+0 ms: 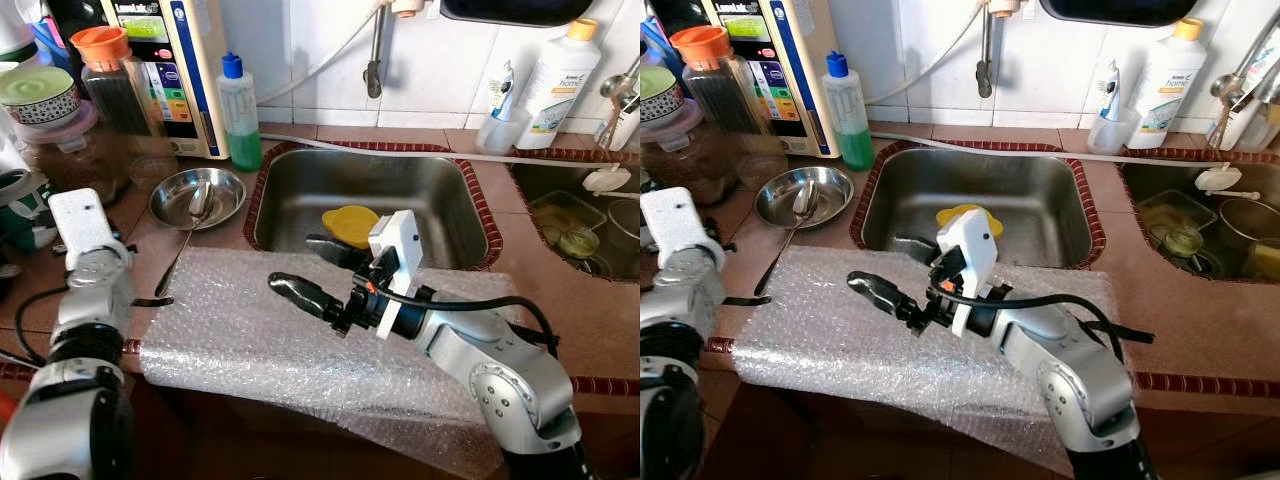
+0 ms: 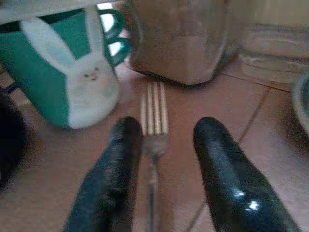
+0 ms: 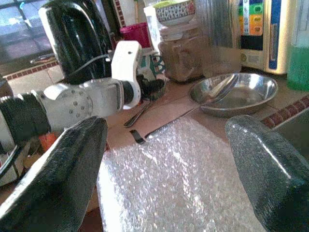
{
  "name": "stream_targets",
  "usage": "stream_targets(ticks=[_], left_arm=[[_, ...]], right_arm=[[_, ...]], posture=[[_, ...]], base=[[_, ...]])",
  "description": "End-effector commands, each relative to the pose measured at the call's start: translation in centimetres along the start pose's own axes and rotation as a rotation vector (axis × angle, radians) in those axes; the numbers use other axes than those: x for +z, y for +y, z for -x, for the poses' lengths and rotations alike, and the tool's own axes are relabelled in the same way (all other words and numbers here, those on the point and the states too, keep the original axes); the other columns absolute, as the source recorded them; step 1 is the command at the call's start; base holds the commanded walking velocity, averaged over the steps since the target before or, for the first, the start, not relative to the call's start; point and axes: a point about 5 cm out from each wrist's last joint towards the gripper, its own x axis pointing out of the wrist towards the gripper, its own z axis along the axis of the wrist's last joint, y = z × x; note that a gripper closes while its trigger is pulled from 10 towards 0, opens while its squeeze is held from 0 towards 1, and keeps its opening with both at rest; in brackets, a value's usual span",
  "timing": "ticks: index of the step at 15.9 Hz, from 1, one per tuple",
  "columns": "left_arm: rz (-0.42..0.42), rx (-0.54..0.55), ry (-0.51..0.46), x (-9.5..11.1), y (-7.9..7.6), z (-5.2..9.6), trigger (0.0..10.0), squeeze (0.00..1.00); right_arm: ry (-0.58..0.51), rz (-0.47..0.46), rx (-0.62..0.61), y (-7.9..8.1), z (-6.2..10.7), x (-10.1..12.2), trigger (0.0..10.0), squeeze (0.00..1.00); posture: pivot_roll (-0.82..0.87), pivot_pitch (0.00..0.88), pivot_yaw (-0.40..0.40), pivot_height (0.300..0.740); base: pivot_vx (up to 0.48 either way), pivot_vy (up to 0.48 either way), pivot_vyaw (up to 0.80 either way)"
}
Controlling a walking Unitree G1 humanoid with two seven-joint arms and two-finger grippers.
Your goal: Kitchen organization
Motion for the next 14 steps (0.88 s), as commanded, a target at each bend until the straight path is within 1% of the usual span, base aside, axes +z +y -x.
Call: stream_targets(ticks=[1, 4, 5, 8, 10, 11, 12, 13, 14], left_arm=[[0.004, 0.025, -0.021, 0.9, 0.4, -0.3, 10.0, 1.00], [-0.004, 0.036, -0.006, 0.7, 0.7, -0.5, 10.0, 1.00], [-0.008, 0.037, 0.015, 0.4, 0.8, -0.5, 10.0, 1.00], [0.005, 0.009, 0.061, -0.4, 0.3, -0.5, 10.0, 1.00], [-0.005, 0.001, 0.102, -1.2, 0.1, -0.4, 10.0, 1.00], [-0.021, -0.005, 0.123, -1.7, 0.1, -0.3, 10.0, 0.94], [-0.018, -0.016, 0.135, -1.9, 0.0, -0.3, 10.0, 0.65], [-0.014, -0.035, 0.147, -2.2, -0.2, -0.3, 10.0, 0.20], [0.001, -0.037, 0.168, -2.5, -0.3, -0.2, 10.0, 0.00]], right_arm=[[-0.008, 0.009, 0.001, 0.2, 0.0, 0.2, 10.0, 0.00], [-0.010, 0.008, -0.003, 0.1, 0.0, 0.2, 10.0, 0.00], [-0.011, 0.008, -0.003, 0.2, 0.0, 0.2, 10.0, 0.00], [-0.013, 0.008, -0.004, 0.2, 0.0, 0.2, 10.0, 0.00], [-0.011, 0.009, -0.007, 0.2, 0.1, 0.2, 10.0, 0.00], [-0.011, 0.010, -0.008, 0.1, 0.2, 0.2, 10.0, 0.00], [-0.010, 0.010, -0.009, 0.0, 0.2, 0.2, 10.0, 0.00], [-0.010, 0.011, -0.009, 0.0, 0.2, 0.2, 10.0, 0.00], [-0.007, 0.012, -0.009, 0.0, 0.3, 0.2, 10.0, 0.00]], posture=[[-0.03, 0.047, 0.064, 0.740], [-0.03, 0.049, 0.068, 0.740], [-0.02, 0.050, 0.069, 0.740], [-0.03, 0.050, 0.070, 0.740], [-0.03, 0.050, 0.069, 0.740], [-0.03, 0.049, 0.067, 0.740], [-0.03, 0.049, 0.067, 0.740], [-0.03, 0.048, 0.066, 0.740], [-0.03, 0.047, 0.064, 0.740]], base=[[0.000, 0.000, 0.00], [0.000, 0.000, 0.00], [0.000, 0.000, 0.00], [0.000, 0.000, 0.00], [0.000, 0.000, 0.00], [0.000, 0.000, 0.00], [0.000, 0.000, 0.00], [0.000, 0.000, 0.00], [0.000, 0.000, 0.00]])
